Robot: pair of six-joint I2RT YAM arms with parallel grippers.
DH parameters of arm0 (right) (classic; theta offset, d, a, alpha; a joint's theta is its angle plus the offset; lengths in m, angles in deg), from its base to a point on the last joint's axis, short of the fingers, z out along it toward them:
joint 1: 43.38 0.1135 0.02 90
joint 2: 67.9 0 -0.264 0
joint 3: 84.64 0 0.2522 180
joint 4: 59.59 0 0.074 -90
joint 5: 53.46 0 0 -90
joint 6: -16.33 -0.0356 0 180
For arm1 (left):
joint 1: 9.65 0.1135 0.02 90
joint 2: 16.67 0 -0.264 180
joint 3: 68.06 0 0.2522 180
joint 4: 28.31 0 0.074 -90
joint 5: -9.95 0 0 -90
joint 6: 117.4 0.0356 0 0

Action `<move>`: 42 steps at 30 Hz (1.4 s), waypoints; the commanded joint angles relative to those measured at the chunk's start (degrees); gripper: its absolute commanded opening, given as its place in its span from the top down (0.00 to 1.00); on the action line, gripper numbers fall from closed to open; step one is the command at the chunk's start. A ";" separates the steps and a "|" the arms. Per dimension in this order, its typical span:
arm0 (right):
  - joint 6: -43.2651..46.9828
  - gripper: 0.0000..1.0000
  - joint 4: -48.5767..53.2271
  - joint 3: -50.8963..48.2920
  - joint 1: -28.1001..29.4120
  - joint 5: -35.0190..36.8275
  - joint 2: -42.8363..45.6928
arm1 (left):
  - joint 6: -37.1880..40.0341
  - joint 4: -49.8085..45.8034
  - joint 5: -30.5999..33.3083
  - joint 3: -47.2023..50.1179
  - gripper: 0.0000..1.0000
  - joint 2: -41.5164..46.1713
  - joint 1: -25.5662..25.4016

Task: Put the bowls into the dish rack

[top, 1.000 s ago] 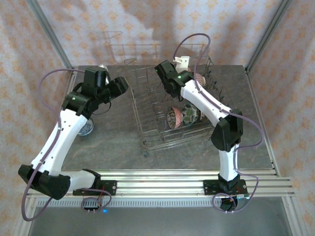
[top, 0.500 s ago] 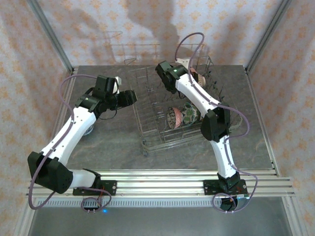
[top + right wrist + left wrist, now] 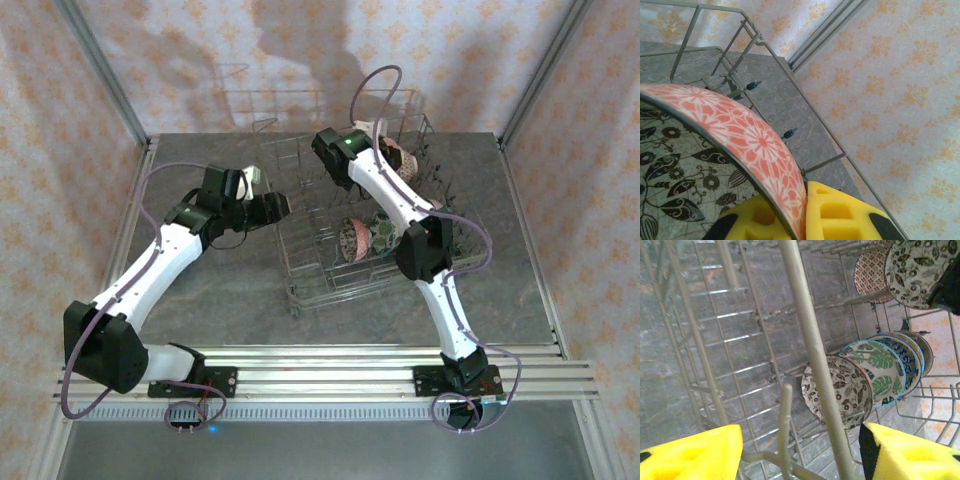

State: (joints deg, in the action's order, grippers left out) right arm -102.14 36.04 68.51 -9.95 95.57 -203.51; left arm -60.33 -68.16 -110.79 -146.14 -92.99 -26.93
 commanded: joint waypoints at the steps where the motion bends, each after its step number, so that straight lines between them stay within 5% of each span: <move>1: -0.13 1.00 0.55 2.44 0.01 4.83 -0.91 | -1.12 2.12 -1.87 1.29 0.37 0.16 -1.32; 18: 8.77 1.00 -4.24 6.70 0.32 5.05 -6.48 | -3.81 3.13 -1.49 4.55 0.42 2.82 -5.75; 32: 14.50 1.00 -7.18 8.19 1.99 6.14 -10.22 | -0.92 -2.01 3.36 -1.41 0.41 5.19 -5.47; 42: 18.57 0.90 -8.87 7.99 2.80 4.96 -11.33 | -0.04 -6.24 5.94 -3.34 0.39 8.00 -1.50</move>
State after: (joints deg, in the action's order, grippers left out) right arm -86.18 28.08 74.63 -8.25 99.87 -213.59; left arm -61.79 -71.68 -106.57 -147.10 -86.84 -29.77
